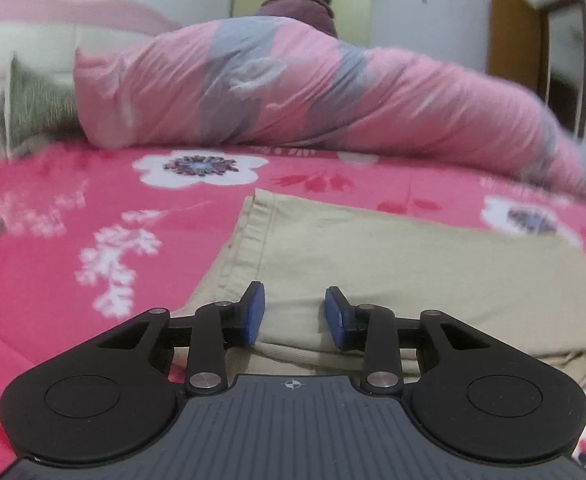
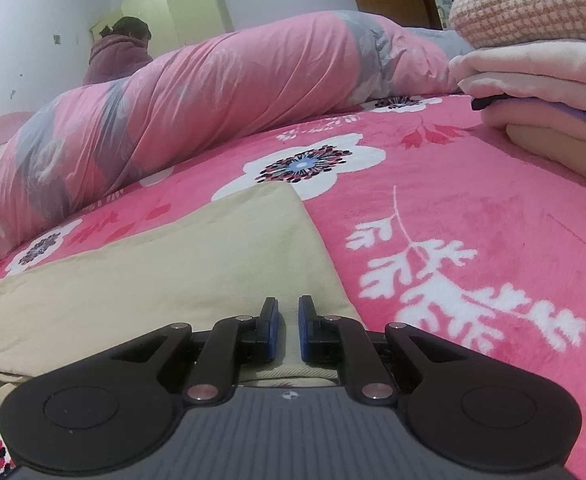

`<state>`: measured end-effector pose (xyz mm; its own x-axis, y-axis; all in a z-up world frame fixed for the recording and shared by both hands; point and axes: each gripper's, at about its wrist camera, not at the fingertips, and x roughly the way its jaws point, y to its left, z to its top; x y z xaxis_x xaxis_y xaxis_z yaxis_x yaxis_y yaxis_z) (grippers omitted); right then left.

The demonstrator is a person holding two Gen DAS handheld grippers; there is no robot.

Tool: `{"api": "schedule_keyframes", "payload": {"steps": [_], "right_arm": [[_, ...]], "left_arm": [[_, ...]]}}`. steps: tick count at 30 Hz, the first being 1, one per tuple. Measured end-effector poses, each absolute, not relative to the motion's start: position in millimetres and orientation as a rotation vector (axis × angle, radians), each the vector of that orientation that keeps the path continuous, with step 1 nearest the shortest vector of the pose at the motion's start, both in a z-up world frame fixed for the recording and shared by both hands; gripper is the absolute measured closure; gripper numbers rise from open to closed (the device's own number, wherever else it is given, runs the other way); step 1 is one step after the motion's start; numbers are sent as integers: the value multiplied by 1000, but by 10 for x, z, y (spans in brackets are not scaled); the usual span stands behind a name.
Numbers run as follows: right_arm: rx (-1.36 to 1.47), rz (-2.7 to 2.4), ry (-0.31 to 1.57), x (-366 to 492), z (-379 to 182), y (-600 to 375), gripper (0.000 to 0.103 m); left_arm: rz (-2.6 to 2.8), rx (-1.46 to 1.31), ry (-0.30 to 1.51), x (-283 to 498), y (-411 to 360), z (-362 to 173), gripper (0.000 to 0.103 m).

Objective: Fold clothes

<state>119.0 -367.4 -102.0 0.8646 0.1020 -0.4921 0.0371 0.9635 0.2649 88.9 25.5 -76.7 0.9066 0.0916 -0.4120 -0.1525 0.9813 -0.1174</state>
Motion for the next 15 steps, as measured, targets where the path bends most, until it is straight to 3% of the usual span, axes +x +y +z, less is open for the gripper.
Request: {"api": "schedule_keyframes", "payload": {"steps": [15], "right_arm": [[256, 27, 535, 1191, -1005, -3644, 93]], "left_arm": [[139, -108, 431, 895, 187, -764, 69]]}}
